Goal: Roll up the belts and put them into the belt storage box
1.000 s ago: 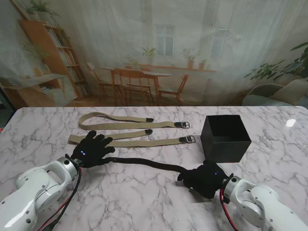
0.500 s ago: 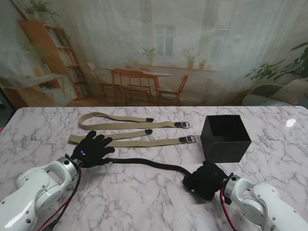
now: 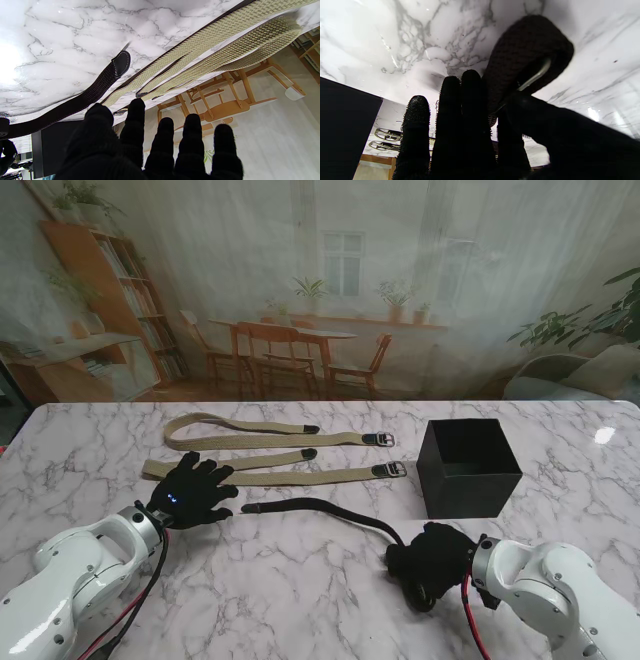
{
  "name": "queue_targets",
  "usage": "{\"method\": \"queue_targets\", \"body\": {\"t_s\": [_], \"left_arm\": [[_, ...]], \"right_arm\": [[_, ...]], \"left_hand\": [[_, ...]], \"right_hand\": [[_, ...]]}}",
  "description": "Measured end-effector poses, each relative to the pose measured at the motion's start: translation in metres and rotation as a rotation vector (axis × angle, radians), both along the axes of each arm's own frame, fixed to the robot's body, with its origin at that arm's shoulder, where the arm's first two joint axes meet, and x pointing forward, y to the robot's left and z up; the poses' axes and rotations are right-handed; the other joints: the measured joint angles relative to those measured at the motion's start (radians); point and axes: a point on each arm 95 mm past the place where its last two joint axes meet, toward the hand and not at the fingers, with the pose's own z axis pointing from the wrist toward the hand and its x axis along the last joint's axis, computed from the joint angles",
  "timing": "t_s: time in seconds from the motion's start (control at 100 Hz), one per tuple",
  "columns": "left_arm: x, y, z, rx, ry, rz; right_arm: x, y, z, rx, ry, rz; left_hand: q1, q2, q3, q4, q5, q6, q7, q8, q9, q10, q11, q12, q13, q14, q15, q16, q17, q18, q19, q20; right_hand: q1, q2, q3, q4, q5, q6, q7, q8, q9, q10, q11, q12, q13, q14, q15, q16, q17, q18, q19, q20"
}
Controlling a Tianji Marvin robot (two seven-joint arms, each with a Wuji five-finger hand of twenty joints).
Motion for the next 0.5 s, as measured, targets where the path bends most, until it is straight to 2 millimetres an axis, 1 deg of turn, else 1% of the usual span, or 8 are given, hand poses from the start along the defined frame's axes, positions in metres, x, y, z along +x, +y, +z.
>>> {"method": "queue_targets", "body": {"t_s": [0.03,0.11,0.2,0.26,0.34,0.35,0.38,0.5], "left_arm": [[0.0,0.0,0.0,0.0,0.0,0.0],[0.0,0.0001,-0.0001,0.0,0.0,0.0],[0.0,0.0001,-0.0002,0.0,0.001,0.0],[0.0,0.0001,-0.0003,0.001,0.001,0.0],[0.0002,0.0,-0.0005,0.001,0.002,0.0],[0.0002,0.0,-0.0005,0.001,0.002,0.0],[0.0003,-0.0001,-0.0005,0.001,0.002,0.0],[0.0005,-0.0004,-0.0007,0.001,0.003,-0.001]], "right_arm": [[0.0002,0.0,0.0013,-0.005,-0.001,0.0],[0.0008,-0.0004,0.0033,-0.012,-0.005,-0.004],[0.001,-0.0009,0.0039,-0.018,0.0,-0.012],[0.0008,-0.0012,0.0043,-0.022,0.001,-0.013],[0.0005,-0.0015,0.0049,-0.037,-0.005,-0.008],[0.0005,-0.0016,0.0049,-0.04,-0.006,-0.007],[0.0003,-0.0018,0.0051,-0.049,-0.01,-0.005],[0.0001,-0.0028,0.0046,-0.091,-0.029,0.014]], "left_hand": [[0.0,0.0,0.0,0.0,0.0,0.0,0.0,0.0,0.0,0.0,0.0,0.0,0.0,0.0,0.0,0.0,0.0,0.0,0.0,0.0],[0.0,0.0,0.0,0.0,0.0,0.0,0.0,0.0,0.0,0.0,0.0,0.0,0.0,0.0,0.0,0.0,0.0,0.0,0.0,0.0],[0.0,0.0,0.0,0.0,0.0,0.0,0.0,0.0,0.0,0.0,0.0,0.0,0.0,0.0,0.0,0.0,0.0,0.0,-0.001,0.0],[0.0,0.0,0.0,0.0,0.0,0.0,0.0,0.0,0.0,0.0,0.0,0.0,0.0,0.0,0.0,0.0,0.0,0.0,-0.009,0.0],[0.0,0.0,0.0,0.0,0.0,0.0,0.0,0.0,0.0,0.0,0.0,0.0,0.0,0.0,0.0,0.0,0.0,0.0,-0.011,0.0],[0.0,0.0,0.0,0.0,0.0,0.0,0.0,0.0,0.0,0.0,0.0,0.0,0.0,0.0,0.0,0.0,0.0,0.0,-0.011,0.0],[0.0,0.0,0.0,0.0,0.0,0.0,0.0,0.0,0.0,0.0,0.0,0.0,0.0,0.0,0.0,0.0,0.0,0.0,-0.011,0.0],[0.0,0.0,0.0,0.0,0.0,0.0,0.0,0.0,0.0,0.0,0.0,0.0,0.0,0.0,0.0,0.0,0.0,0.0,-0.011,0.0]], "right_hand": [[0.023,-0.012,0.0,0.016,-0.022,0.013,-0.005,0.0,-0.013,-0.005,-0.001,0.0,-0.006,-0.004,0.0,0.0,0.0,-0.001,-0.002,0.0],[0.035,-0.023,0.001,0.052,-0.046,0.025,-0.014,0.001,-0.041,-0.007,-0.001,0.0,-0.018,-0.004,0.0,-0.001,0.0,-0.014,-0.004,0.0],[0.084,-0.033,0.001,0.052,-0.072,0.036,-0.018,0.001,-0.078,-0.006,-0.001,-0.001,-0.051,-0.006,-0.002,-0.002,-0.002,-0.043,-0.006,-0.004],[0.139,-0.033,0.002,0.052,-0.095,0.037,-0.017,0.011,-0.105,-0.005,0.001,-0.003,-0.067,-0.007,-0.002,-0.011,-0.002,-0.057,-0.006,-0.009],[0.203,-0.033,0.003,0.022,-0.108,0.038,-0.017,0.014,-0.117,-0.007,0.003,-0.012,-0.067,-0.011,-0.002,-0.013,-0.002,-0.079,-0.005,-0.019],[0.214,-0.033,0.003,0.009,-0.108,0.038,-0.017,0.014,-0.117,-0.007,0.003,-0.012,-0.067,-0.012,-0.002,-0.014,-0.001,-0.079,-0.005,-0.02],[0.241,-0.033,0.004,-0.002,-0.111,0.038,-0.016,0.018,-0.117,-0.01,0.003,-0.013,-0.067,-0.015,-0.002,-0.017,0.0,-0.082,-0.004,-0.022],[0.321,-0.03,0.005,-0.013,-0.122,0.035,-0.015,0.024,-0.127,-0.028,0.017,-0.021,-0.067,-0.031,-0.002,-0.022,0.014,-0.105,-0.001,-0.031]]}}
